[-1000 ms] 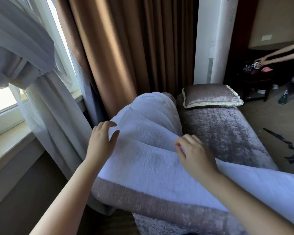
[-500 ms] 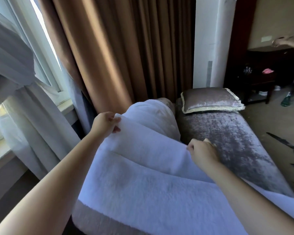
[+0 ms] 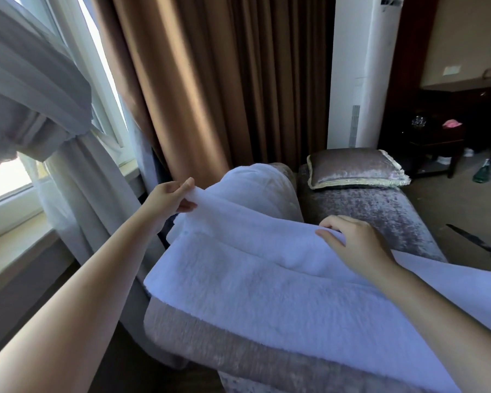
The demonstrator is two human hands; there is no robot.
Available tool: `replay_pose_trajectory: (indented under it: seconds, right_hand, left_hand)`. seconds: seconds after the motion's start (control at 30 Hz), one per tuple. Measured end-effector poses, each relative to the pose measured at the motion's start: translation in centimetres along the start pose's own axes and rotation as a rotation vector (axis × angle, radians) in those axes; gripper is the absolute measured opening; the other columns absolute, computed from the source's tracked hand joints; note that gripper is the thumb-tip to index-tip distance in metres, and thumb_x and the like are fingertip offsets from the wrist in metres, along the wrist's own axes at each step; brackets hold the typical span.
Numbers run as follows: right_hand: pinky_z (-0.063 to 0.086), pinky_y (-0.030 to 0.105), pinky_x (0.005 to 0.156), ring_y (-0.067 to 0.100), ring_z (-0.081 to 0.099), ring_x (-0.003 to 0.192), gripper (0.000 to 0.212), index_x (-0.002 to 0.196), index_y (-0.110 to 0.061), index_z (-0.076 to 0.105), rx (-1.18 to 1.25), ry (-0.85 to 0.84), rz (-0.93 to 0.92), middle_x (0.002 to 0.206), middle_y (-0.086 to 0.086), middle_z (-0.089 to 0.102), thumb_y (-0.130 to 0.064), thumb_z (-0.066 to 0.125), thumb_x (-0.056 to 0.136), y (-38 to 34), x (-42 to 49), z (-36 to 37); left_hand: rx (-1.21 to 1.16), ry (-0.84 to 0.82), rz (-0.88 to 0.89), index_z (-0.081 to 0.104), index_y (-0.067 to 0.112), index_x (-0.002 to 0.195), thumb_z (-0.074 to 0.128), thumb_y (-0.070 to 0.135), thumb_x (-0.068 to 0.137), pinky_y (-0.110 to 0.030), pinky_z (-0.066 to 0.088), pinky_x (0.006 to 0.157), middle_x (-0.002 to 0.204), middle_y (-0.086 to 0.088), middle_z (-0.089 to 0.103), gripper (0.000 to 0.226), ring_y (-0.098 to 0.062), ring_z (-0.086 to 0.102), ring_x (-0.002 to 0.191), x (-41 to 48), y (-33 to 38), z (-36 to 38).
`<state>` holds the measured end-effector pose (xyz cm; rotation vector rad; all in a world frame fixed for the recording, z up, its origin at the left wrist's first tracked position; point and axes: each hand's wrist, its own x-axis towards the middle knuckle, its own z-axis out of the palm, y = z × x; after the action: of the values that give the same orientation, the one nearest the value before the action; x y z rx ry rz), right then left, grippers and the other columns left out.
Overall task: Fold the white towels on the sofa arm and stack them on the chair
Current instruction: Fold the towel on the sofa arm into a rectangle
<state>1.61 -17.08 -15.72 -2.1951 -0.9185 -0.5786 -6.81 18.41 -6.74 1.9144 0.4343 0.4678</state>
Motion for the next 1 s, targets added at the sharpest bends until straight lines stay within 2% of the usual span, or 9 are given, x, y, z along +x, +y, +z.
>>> replay_pose_trajectory:
  seconds: [0.1,0.17,0.27,0.4,0.57,0.7,0.8,0.9,1.0]
  right_hand:
    - [0.032,0.013,0.052,0.009,0.05,0.071,0.022,0.08,-0.023,0.064,-0.015,0.061,-0.087,0.076,-0.009,0.057,-0.036,0.052,0.093,-2.3,-1.7,-0.4]
    - [0.033,0.018,0.051,0.006,0.05,0.068,0.03,0.081,-0.024,0.066,-0.033,0.075,-0.181,0.076,-0.009,0.056,-0.042,0.045,0.094,-3.8,-3.0,-0.4]
    - [0.037,0.023,0.051,0.01,0.054,0.066,0.031,0.081,-0.022,0.069,-0.125,0.108,-0.339,0.075,-0.005,0.055,-0.038,0.046,0.094,-5.6,-5.3,0.3]
    - [0.042,0.023,0.046,0.013,0.055,0.061,0.03,0.075,-0.017,0.068,-0.244,0.079,-0.491,0.069,-0.003,0.053,-0.032,0.048,0.092,-7.0,-8.3,2.0]
    - [0.038,0.024,0.039,0.012,0.05,0.054,0.029,0.068,-0.019,0.066,-0.336,0.058,-0.526,0.064,-0.005,0.049,-0.029,0.05,0.091,-7.1,-10.6,3.0]
    - [0.036,0.024,0.038,0.013,0.047,0.053,0.017,0.067,-0.02,0.064,-0.375,0.001,-0.523,0.063,-0.006,0.047,-0.015,0.08,0.071,-7.2,-11.6,3.4]
    - [0.038,0.025,0.039,0.012,0.046,0.053,0.024,0.069,-0.021,0.064,-0.376,-0.048,-0.498,0.064,-0.006,0.046,-0.01,0.085,0.063,-7.2,-11.8,3.9]
    - [0.039,0.024,0.039,0.012,0.047,0.054,0.023,0.073,-0.022,0.066,-0.359,-0.06,-0.495,0.065,-0.007,0.048,-0.013,0.085,0.065,-7.2,-11.8,3.8]
    - [0.039,0.023,0.04,0.011,0.048,0.054,0.023,0.076,-0.022,0.068,-0.341,-0.066,-0.478,0.065,-0.007,0.049,-0.016,0.087,0.064,-7.4,-11.9,3.6]
  left_hand:
    - [0.009,0.024,-0.022,0.065,0.008,0.088,0.061,0.045,0.093,-0.031,0.055,0.082,0.084,-0.015,0.066,0.038,-0.023,0.067,0.075,-1.8,-0.2,-1.2]
    - [-0.015,0.03,-0.026,0.062,0.008,0.085,0.057,0.014,0.096,-0.028,0.054,0.077,0.086,-0.013,0.061,0.013,-0.019,0.061,0.073,-2.9,-0.4,-2.0]
    - [-0.021,-0.006,-0.013,0.062,0.012,0.091,0.048,-0.012,0.089,-0.022,0.051,0.07,0.095,-0.005,0.059,0.028,-0.014,0.06,0.078,-4.8,-1.4,-3.4]
    - [-0.037,0.044,-0.038,0.064,0.009,0.111,0.058,-0.01,0.088,-0.027,0.051,0.079,0.113,-0.009,0.06,0.03,-0.018,0.062,0.09,-7.1,-3.8,-5.1]
    - [0.021,0.104,-0.058,0.066,0.013,0.094,0.064,-0.008,0.086,-0.022,0.052,0.067,0.101,-0.011,0.067,0.023,-0.016,0.065,0.075,-10.1,-7.1,-5.5]
    - [0.309,0.084,-0.084,0.071,0.021,0.087,0.06,-0.008,0.08,-0.036,0.057,0.072,0.094,-0.02,0.065,0.032,-0.026,0.064,0.076,-11.3,-9.4,-4.5]
    - [0.23,0.02,-0.122,0.07,0.024,0.094,0.052,-0.002,0.081,-0.036,0.057,0.074,0.102,-0.011,0.067,0.035,-0.024,0.065,0.081,-10.9,-9.2,-3.7]
    - [0.135,0.067,-0.084,0.073,0.032,0.095,0.058,0.014,0.087,-0.033,0.052,0.083,0.103,0.002,0.07,0.025,-0.018,0.064,0.095,-9.6,-8.0,-3.2]
    - [0.121,0.133,-0.002,0.076,0.038,0.092,0.054,0.006,0.087,-0.035,0.05,0.079,0.097,-0.004,0.069,0.039,-0.025,0.06,0.084,-8.1,-7.4,-3.1]
